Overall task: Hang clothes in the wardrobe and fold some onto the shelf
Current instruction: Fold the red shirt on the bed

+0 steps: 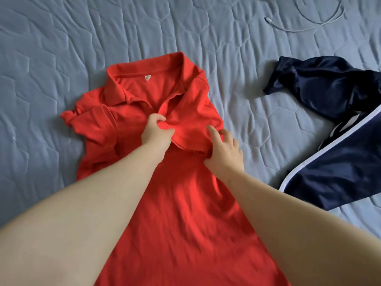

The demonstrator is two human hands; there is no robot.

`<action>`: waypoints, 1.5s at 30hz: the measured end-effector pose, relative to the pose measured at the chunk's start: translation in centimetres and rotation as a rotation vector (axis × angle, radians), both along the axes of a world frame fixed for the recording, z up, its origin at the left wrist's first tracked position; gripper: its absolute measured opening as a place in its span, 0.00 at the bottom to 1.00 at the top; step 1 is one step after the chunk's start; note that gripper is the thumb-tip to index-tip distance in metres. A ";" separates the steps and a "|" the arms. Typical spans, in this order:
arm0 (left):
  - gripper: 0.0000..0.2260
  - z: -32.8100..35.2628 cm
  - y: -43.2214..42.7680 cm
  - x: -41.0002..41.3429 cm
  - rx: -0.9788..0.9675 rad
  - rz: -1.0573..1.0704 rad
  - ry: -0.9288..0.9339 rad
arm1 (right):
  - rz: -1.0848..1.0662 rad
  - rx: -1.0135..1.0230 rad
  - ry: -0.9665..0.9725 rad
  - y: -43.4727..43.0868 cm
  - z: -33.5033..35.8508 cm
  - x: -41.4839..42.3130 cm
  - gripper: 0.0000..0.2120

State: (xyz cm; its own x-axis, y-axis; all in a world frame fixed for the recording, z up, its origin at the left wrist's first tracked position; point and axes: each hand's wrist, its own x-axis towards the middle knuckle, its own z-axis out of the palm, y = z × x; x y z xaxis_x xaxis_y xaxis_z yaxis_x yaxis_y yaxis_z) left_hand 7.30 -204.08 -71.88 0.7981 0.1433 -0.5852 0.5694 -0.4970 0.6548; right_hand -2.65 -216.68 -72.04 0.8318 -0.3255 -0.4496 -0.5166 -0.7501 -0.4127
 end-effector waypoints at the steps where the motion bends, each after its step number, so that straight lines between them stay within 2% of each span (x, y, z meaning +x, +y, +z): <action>1: 0.10 0.0 -0.2 0.3 -0.008 -0.032 -0.090 | -0.052 0.019 -0.028 -0.2 -0.4 0.2 0.38; 3: 0.11 0.0 -0.1 1.3 -0.061 -0.084 -0.270 | -0.286 0.138 -0.130 -0.8 -1.0 0.2 0.34; 5: 0.12 0.0 1.0 1.9 0.045 -0.183 -0.418 | -0.376 0.173 -0.194 -0.9 -1.1 -0.3 0.31; 6: 0.12 -0.2 1.5 1.9 0.117 -0.211 -0.414 | -0.334 0.156 -0.164 -1.0 -1.1 -1.0 0.29; 8: 0.15 -0.7 2.3 1.1 0.194 -0.263 -0.256 | -0.260 0.182 -0.055 -1.3 -1.2 -2.5 0.25; 10: 0.20 -1.0 2.0 -0.4 0.308 -0.354 -0.065 | -0.326 0.251 0.051 -1.6 -1.3 -4.3 0.20; 11: 0.21 -0.6 1.4 -1.4 0.409 -0.374 -0.066 | -0.377 0.268 0.084 -1.8 -1.2 -5.2 0.19; 13: 0.19 0.5 0.2 -3.0 0.580 -0.350 -0.318 | -0.445 0.287 0.121 -1.9 -1.0 -7.1 0.20; 14: 0.18 1.0 -0.5 -3.5 0.587 -0.380 -0.463 | -0.471 0.302 0.127 -2.0 -0.8 -8.1 0.20; 16: 0.16 1.4 -2.3 -3.9 0.546 -0.606 -0.568 | -0.518 0.330 0.139 -2.1 -0.5 -9.8 0.18; 18: 0.21 1.4 -4.0 -3.5 0.600 -0.794 -0.448 | -0.561 0.359 0.161 -2.4 -0.4 -11.2 0.16; 20: 0.24 1.2 -4.9 -2.7 0.786 -0.867 -0.337 | -0.586 0.368 0.180 -2.8 -0.7 -12.5 0.14; 23: 0.12 1.6 -4.6 -2.2 0.992 -1.002 -0.483 | -0.566 0.365 0.208 -3.1 -1.0 -14.0 0.11; 26: 0.10 1.8 -3.2 -2.4 1.039 -1.135 -0.615 | -0.542 0.376 0.212 -3.2 -1.2 -14.6 0.09; 30: 0.26 1.8 -2.4 -2.1 1.014 -1.171 -0.574 | -0.523 0.376 0.213 -3.4 -1.1 -14.4 0.11; 32: 0.19 1.6 -2.9 -1.4 1.046 -1.191 -0.587 | -0.518 0.381 0.199 -3.4 -1.2 -14.3 0.11; 34: 0.10 1.7 -3.5 -1.2 1.089 -1.203 -0.509 | -0.527 0.384 0.190 -3.5 -1.2 -14.5 0.10; 36: 0.09 1.7 -3.6 -1.8 1.126 -1.294 -0.402 | -0.521 0.366 0.201 -3.3 -1.2 -14.6 0.10; 39: 0.11 2.1 -2.7 -3.1 1.173 -1.556 -0.210 | -0.503 0.351 0.222 -3.1 -0.8 -14.8 0.10; 41: 0.11 2.4 -2.2 -3.2 1.086 -1.439 -0.183 | -0.498 0.358 0.224 -3.0 -0.6 -14.7 0.10; 44: 0.10 2.9 -3.7 -2.4 0.661 -0.894 -0.416 | -0.502 0.373 0.220 -3.1 -0.4 -14.7 0.09; 45: 0.13 2.8 -4.7 -2.1 0.565 -0.826 -0.403 | -0.501 0.370 0.217 -3.2 -0.3 -14.9 0.09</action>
